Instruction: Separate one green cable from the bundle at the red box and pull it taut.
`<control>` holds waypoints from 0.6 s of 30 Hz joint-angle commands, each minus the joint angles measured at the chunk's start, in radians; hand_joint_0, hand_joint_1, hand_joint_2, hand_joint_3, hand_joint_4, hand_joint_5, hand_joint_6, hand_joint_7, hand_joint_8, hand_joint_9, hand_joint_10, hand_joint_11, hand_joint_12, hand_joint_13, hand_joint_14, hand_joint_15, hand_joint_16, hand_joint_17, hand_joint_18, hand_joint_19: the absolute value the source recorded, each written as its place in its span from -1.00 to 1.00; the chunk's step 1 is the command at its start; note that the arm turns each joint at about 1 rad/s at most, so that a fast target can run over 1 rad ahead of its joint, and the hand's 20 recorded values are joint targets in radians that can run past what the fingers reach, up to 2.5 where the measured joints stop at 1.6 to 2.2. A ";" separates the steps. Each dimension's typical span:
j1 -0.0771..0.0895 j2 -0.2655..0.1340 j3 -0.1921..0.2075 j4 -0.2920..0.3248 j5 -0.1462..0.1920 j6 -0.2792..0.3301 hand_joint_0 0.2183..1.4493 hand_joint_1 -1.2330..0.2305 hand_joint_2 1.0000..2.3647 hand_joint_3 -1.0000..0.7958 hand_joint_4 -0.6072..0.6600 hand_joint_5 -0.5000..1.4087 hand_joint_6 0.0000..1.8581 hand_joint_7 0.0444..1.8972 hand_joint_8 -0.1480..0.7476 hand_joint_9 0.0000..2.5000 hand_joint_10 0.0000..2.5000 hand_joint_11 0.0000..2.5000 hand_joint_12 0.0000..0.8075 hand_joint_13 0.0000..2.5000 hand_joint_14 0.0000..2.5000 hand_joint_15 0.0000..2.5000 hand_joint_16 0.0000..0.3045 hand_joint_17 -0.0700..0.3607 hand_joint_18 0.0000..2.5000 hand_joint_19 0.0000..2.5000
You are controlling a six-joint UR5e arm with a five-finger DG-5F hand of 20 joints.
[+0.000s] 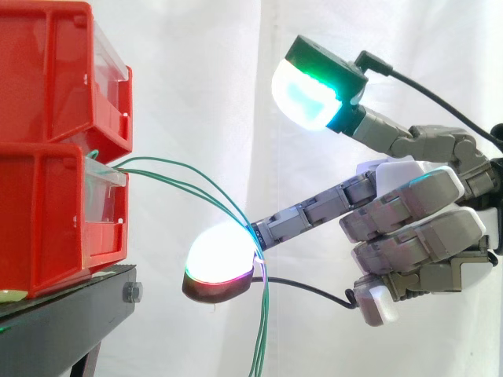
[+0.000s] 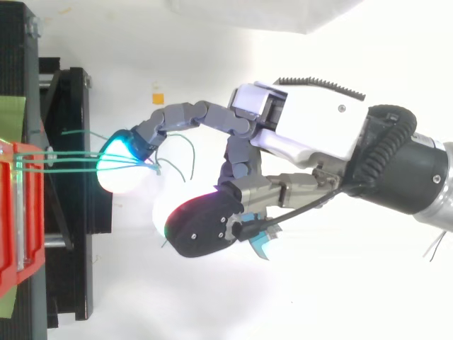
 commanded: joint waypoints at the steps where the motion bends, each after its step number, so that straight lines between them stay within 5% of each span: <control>1: 0.007 0.000 0.000 0.007 0.022 -0.003 -0.72 0.00 -1.00 -0.44 0.51 -0.64 -0.46 -0.33 0.23 0.69 -0.99 -0.65 0.43 0.75 -0.99 -0.55 -0.40 0.28 1.00 -0.82; 9: 0.018 0.000 0.000 0.007 0.036 -0.036 -0.72 0.00 -1.00 -0.44 0.51 -0.64 -0.46 -0.33 0.22 0.69 -0.99 -0.65 0.42 0.75 -0.99 -0.55 -0.40 0.28 1.00 -0.81; 18: 0.024 0.000 0.000 0.035 0.039 -0.190 -0.72 0.00 -1.00 -0.44 0.51 -0.64 -0.46 -0.33 0.22 0.69 -0.99 -0.65 0.43 0.75 -0.99 -0.55 -0.40 0.28 1.00 -0.82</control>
